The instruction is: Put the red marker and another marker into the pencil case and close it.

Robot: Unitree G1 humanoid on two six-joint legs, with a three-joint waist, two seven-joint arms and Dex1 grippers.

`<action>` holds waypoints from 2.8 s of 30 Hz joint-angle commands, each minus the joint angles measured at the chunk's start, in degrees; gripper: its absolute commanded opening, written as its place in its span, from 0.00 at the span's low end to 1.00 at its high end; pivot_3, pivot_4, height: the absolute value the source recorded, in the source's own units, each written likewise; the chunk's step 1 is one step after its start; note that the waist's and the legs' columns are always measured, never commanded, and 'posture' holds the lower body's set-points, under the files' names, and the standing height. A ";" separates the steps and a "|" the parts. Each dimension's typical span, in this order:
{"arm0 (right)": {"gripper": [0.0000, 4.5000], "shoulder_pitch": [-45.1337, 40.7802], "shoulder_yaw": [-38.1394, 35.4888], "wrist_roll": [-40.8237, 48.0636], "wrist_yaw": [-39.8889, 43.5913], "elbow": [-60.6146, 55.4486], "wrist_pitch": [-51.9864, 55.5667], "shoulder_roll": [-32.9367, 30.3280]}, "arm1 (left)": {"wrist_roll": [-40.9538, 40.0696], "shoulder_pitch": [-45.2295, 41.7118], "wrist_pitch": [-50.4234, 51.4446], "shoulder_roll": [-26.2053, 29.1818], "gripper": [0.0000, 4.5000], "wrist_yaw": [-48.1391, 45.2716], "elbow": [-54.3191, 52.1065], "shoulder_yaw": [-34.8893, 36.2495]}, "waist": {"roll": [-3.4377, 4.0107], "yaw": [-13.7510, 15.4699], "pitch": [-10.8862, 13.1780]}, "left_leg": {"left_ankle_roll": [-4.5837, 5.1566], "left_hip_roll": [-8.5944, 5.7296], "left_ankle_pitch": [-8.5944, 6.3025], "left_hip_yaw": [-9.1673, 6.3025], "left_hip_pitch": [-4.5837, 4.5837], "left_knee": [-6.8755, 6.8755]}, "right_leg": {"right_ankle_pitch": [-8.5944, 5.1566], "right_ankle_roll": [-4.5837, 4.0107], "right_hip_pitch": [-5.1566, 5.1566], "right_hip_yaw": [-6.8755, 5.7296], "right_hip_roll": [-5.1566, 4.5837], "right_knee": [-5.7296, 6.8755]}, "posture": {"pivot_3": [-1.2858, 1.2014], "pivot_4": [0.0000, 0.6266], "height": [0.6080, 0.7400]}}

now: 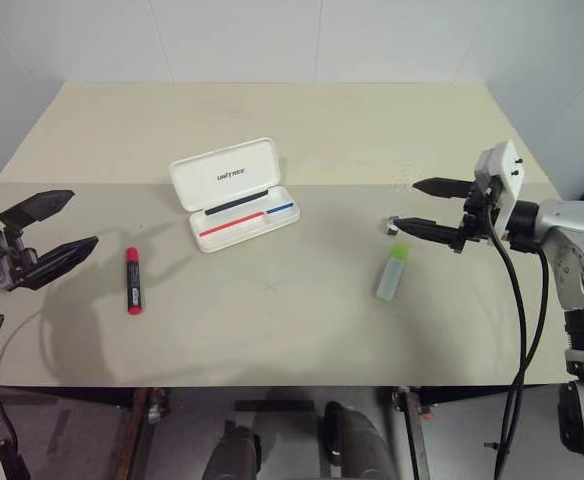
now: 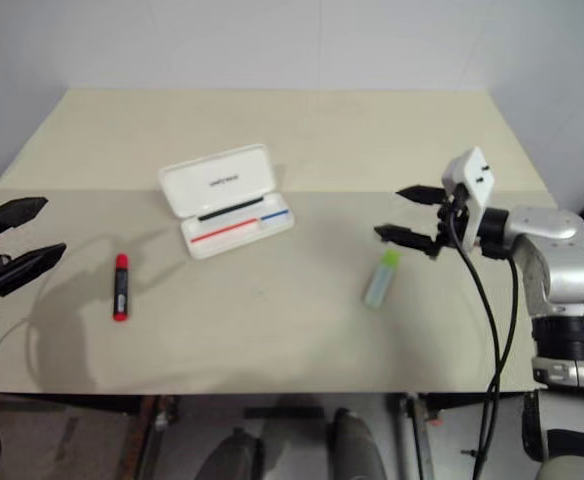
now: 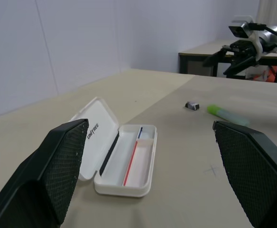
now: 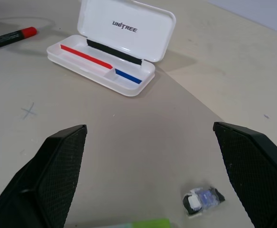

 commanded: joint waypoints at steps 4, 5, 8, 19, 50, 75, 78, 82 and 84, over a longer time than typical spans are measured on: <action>1.00 3.78 -3.32 1.96 -3.32 -5.11 -0.97 0.81 | 0.75 -1.53 -1.70 0.90 1.00 -0.95 0.71 0.55 | -0.01 -0.15 0.00 | 0.02 0.01 -0.01 0.07 0.05 -0.01 | 0.00 0.00 0.00 0.06 0.01 0.02 | 0.52 0.24 1.00; 1.00 4.25 -3.50 2.22 -3.79 -5.57 -1.02 1.14 | 0.50 -1.21 -1.19 0.47 1.00 -0.37 -0.27 0.56 | -0.01 -0.13 0.00 | 0.02 0.01 -0.01 0.07 0.04 -0.01 | 0.00 0.00 0.00 0.06 0.02 0.02 | 0.52 0.24 1.00; 1.00 4.79 -4.30 3.38 -5.13 -7.39 0.17 1.51 | 0.13 -0.97 0.09 0.14 1.00 0.18 -1.87 0.05 | 0.00 -0.09 0.00 | 0.02 0.01 -0.01 0.12 0.04 0.05 | 0.03 0.05 0.00 0.12 0.02 0.03 | 0.52 0.24 1.00; 1.00 7.70 -3.51 6.88 -7.25 -14.48 5.27 1.81 | 1.89 -2.69 0.15 -4.58 1.00 2.65 -5.27 -5.28 | -0.02 0.12 -0.01 | 0.19 -0.02 -0.11 0.13 -0.07 0.54 | 0.20 0.15 0.06 0.19 0.02 0.04 | 0.52 0.24 1.00; 1.00 35.14 -7.12 8.77 -19.94 -41.66 5.24 3.23 | 37.21 -38.75 -19.06 -18.10 1.00 3.74 45.80 -34.59 | -0.27 1.60 -0.01 | 0.46 -0.09 -0.15 0.39 -0.14 0.78 | 0.58 0.32 0.20 0.41 0.09 -0.29 | 0.52 0.24 1.00; 1.00 36.14 -9.73 9.69 -18.53 -40.84 3.89 1.28 | 44.41 -40.93 -14.35 -18.74 1.00 8.27 49.20 -36.05 | -0.29 1.42 -0.01 | 0.53 -0.09 -0.07 0.43 0.00 0.79 | 0.60 0.33 0.24 0.48 0.10 -0.10 | 0.52 0.24 1.00; 1.00 35.71 -9.26 9.15 -18.45 -40.26 3.52 1.32 | 45.30 -41.02 -14.77 -18.68 1.00 10.13 49.28 -36.41 | -0.29 1.44 -0.01 | 0.53 -0.09 -0.07 0.44 0.00 0.79 | 0.60 0.33 0.24 0.48 0.10 -0.11 | 0.52 0.24 1.00; 1.00 35.72 -9.11 8.61 -18.56 -40.11 3.17 1.38 | 46.35 -40.73 -16.06 -18.59 0.91 10.40 49.37 -36.90 | -0.30 1.43 -0.01 | 0.53 -0.09 -0.07 0.43 0.01 0.79 | 0.60 0.33 0.24 0.48 0.10 -0.08 | 0.52 0.24 1.00; 1.00 35.81 -9.26 8.60 -18.72 -40.34 3.19 1.42 | 46.86 -40.58 -16.82 -18.67 0.78 10.77 49.38 -37.01 | -0.29 1.43 -0.01 | 0.53 -0.09 -0.06 0.44 0.01 0.79 | 0.60 0.32 0.24 0.48 0.10 -0.08 | 0.52 0.24 1.00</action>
